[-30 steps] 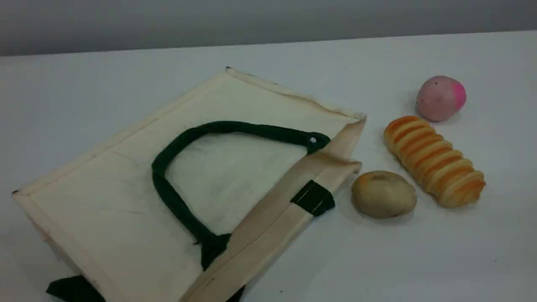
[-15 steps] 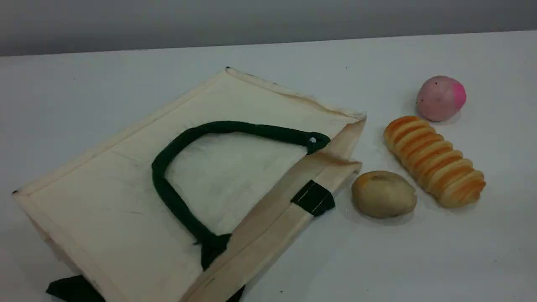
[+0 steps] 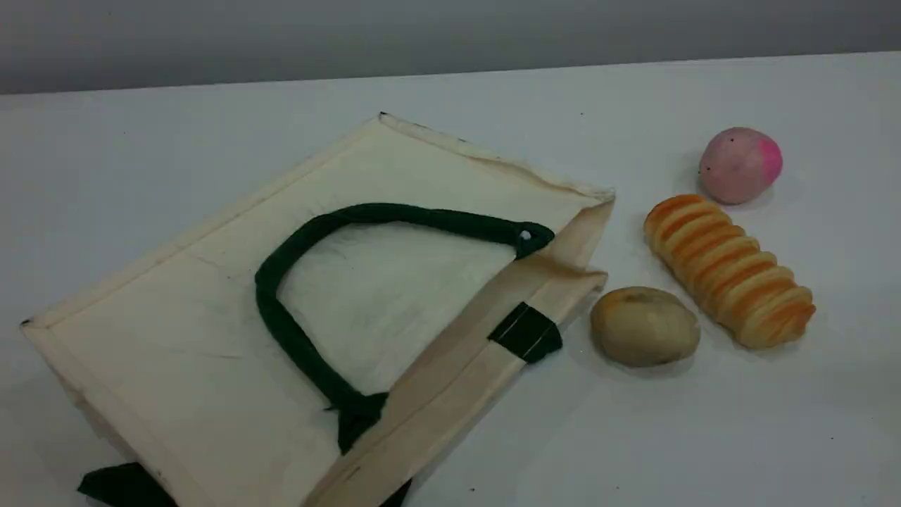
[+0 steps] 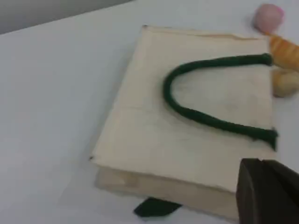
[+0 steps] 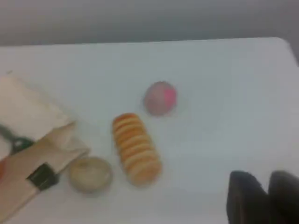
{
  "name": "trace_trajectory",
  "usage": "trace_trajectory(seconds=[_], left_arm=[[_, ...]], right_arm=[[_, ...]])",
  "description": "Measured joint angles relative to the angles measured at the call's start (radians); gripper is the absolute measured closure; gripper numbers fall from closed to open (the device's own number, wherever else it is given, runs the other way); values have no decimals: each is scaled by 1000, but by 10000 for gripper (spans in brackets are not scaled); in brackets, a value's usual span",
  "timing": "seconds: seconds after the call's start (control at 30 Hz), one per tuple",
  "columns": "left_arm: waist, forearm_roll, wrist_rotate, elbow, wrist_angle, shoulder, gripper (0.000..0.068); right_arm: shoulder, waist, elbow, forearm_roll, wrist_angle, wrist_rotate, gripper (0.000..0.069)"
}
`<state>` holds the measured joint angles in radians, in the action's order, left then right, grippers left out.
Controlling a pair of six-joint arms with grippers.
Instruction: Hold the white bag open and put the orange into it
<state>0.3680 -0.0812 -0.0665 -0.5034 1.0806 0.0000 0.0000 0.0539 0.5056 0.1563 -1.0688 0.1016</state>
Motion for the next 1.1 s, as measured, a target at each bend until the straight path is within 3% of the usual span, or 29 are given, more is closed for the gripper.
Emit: trace_trajectory(seconds=[0.33,0.43,0.7,1.1], left_arm=[[-320,0,0,0,0,0,649],[-381,0,0,0,0,0,645],[-341,-1,1,-1,0,0,638],[-345,-1,1,-1,0,0,635]], right_arm=[[0,5,0,2,-1,-1,562],[0,5,0,2,-1,-1,559],[0,5,0,2,-1,-1,549],[0,6,0,2,-1,0,539]])
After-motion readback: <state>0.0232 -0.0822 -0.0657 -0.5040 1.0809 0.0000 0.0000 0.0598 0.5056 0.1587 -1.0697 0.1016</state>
